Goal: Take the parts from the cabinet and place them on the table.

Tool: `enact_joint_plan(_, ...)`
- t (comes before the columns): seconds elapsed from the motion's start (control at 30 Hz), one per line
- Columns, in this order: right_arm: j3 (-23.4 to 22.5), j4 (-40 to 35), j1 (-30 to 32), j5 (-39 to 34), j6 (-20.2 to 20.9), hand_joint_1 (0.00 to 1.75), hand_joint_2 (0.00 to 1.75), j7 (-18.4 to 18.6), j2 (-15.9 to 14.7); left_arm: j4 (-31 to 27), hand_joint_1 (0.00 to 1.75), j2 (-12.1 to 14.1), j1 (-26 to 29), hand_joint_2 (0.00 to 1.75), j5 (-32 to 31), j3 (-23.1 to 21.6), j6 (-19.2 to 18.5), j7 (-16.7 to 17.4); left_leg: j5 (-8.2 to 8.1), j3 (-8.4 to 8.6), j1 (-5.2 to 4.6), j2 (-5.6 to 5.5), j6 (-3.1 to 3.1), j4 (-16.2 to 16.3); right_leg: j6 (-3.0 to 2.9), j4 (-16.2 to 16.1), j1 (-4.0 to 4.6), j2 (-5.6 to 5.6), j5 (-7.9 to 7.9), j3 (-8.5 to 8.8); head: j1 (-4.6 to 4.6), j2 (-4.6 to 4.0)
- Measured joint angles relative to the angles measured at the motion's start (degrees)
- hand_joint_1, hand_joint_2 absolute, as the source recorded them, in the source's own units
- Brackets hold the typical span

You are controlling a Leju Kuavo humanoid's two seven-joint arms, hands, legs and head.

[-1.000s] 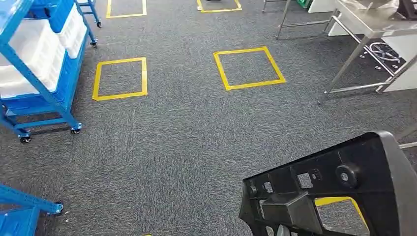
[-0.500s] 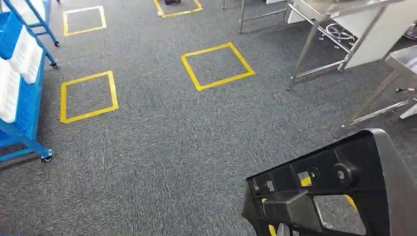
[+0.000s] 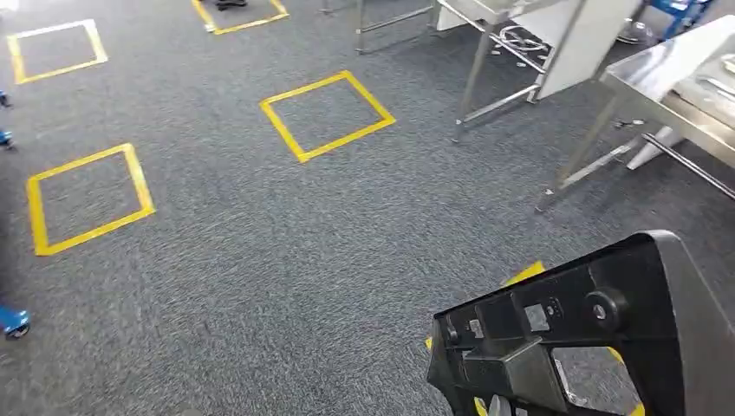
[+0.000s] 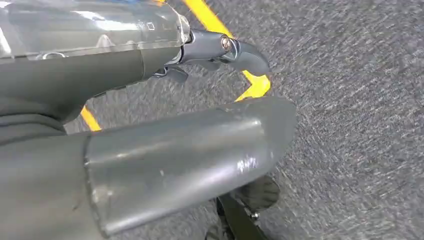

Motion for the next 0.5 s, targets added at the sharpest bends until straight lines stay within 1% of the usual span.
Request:
enact_joint_plan(0.03,0.00,0.00,0.03,0.00,-0.02,1.75,1.75,0.02,-0.09,0.00,0.00,0.00,-0.01,0.00,0.00,-0.04,-0.02,-0.15,-0.13,0.12,-0.04,0.81,-0.01,0.00,-0.01,0.23,-0.02,-0.11,0.80,-0.26,0.02,0.00)
enact_joint_plan(0.07,0.00,0.00,0.05,0.00,-0.04,1.75,1.75,0.02,-0.15,0.00,0.00,0.00,-0.04,0.00,0.00,-0.13,-0.02,-0.42,-0.28,0.30,-0.12,1.59,-0.08,0.00,-0.15,-2.32,0.03,-0.22,2.84,0.98,0.00,0.00)
enact_joint_plan(0.1,0.00,0.00,0.08,0.00,-0.07,1.75,1.75,0.02,-0.20,0.00,0.00,-0.02,-0.13,0.00,0.00,-0.22,-0.02,-0.59,-0.49,0.63,-0.15,2.31,-0.12,0.00,-0.47,-7.02,0.13,-0.57,5.43,3.48,0.02,0.00)
enact_joint_plan(0.13,0.00,0.00,0.12,0.00,-0.04,1.75,1.75,0.02,-0.22,0.00,0.00,-0.04,-0.17,0.00,0.00,-0.24,-0.02,-0.66,-0.69,0.98,-0.20,2.92,-0.23,-0.01,-0.92,-12.00,0.35,-1.50,7.65,6.23,0.02,0.00)
enact_joint_plan(0.17,0.00,-0.02,0.08,0.00,-0.04,1.75,1.75,0.02,-0.22,0.00,0.00,-0.13,-0.16,0.00,0.00,-0.26,-0.04,-0.68,-0.90,1.37,-0.23,3.49,-0.38,-0.10,-1.71,-16.68,1.10,-4.93,8.23,8.60,0.02,0.00)
enact_joint_plan(0.2,0.00,-0.02,0.01,0.02,-0.04,1.75,1.75,0.09,-0.24,0.00,0.00,-0.33,-0.16,0.00,0.00,-0.28,-0.07,-0.74,-1.19,1.46,-0.54,4.13,-0.81,-0.10,-2.11,-16.97,1.53,-5.51,7.65,8.78,-0.09,0.00)
enact_joint_plan(0.23,0.02,-0.09,0.09,-0.02,-0.04,1.75,1.75,-0.04,-0.24,0.00,0.00,-0.33,-0.20,0.00,0.00,-0.28,-0.09,-0.81,-1.28,1.52,-0.39,4.42,-1.09,-0.17,-2.34,-17.07,1.62,-4.61,7.81,8.70,0.07,0.00)
enact_joint_plan(0.27,0.02,-0.15,0.22,-0.02,-0.04,1.75,1.75,0.04,-0.24,0.00,0.00,-0.33,-0.34,0.00,0.00,-0.28,-0.09,-0.85,-1.41,1.89,-0.29,5.24,-1.36,-0.35,-2.49,-17.07,1.81,-3.93,7.76,8.57,-0.04,0.00)
enact_joint_plan(0.3,0.02,-0.17,0.47,-0.02,-0.09,1.75,1.75,0.02,-0.26,0.00,0.00,-0.42,-0.44,0.00,0.00,-0.31,-0.09,-0.90,-1.41,2.35,-0.32,5.90,-1.54,-0.69,-2.65,-17.26,1.82,-3.22,7.82,8.60,0.11,0.00)
enact_joint_plan(0.33,0.02,-0.22,0.60,-0.02,-0.13,1.75,1.75,0.02,-0.26,-0.02,0.00,-0.44,-0.62,0.00,-0.02,-0.31,-0.09,-0.96,-1.70,2.96,-0.74,6.67,-2.03,-0.91,-3.02,-18.27,1.25,-2.31,8.28,9.38,-0.02,0.00)
enact_joint_plan(0.37,0.02,-0.22,0.82,-0.02,-0.13,1.75,1.75,-0.02,-0.26,0.00,0.00,-0.42,-0.63,0.00,-0.07,-0.31,-0.09,-1.03,-2.32,3.02,-0.26,4.03,-2.20,-0.04,-3.03,-18.84,0.90,-1.83,8.66,9.94,0.15,-0.02)
enact_joint_plan(0.4,0.05,-0.26,0.68,-0.02,-0.13,1.75,1.75,-0.04,-0.26,-0.02,0.00,-0.42,-0.54,0.00,-0.07,-0.33,-0.11,-1.11,-4.32,1.51,-0.24,0.93,-2.27,3.07,-3.34,-19.08,0.64,-1.28,8.68,10.04,-0.30,0.00)
enact_joint_plan(0.43,0.04,-0.26,0.57,-0.02,-0.13,1.75,1.75,0.02,-0.26,-0.02,0.00,-0.42,-0.47,0.00,-0.07,-0.33,-0.11,-1.11,-6.59,-0.79,-0.04,-0.42,-2.45,7.65,-3.46,-18.97,0.50,-0.49,8.74,9.99,-0.39,0.00)
enact_joint_plan(0.47,0.07,-0.26,0.64,-0.02,-0.11,1.75,1.75,0.02,-0.26,-0.02,0.00,-0.42,-0.31,0.00,-0.09,-0.33,-0.11,-1.11,-8.38,-3.13,0.01,-1.03,-2.67,12.17,-3.55,-18.95,0.51,0.33,8.68,9.99,-0.55,0.00)
enact_joint_plan(0.5,0.05,-0.24,0.71,-0.02,-0.11,1.75,1.75,0.02,-0.26,-0.02,0.00,-0.42,-0.22,0.00,-0.07,-0.33,-0.11,-1.11,-9.31,-5.28,0.02,-1.31,-2.90,15.91,-3.63,-18.86,0.52,1.21,8.60,10.02,-0.50,0.00)
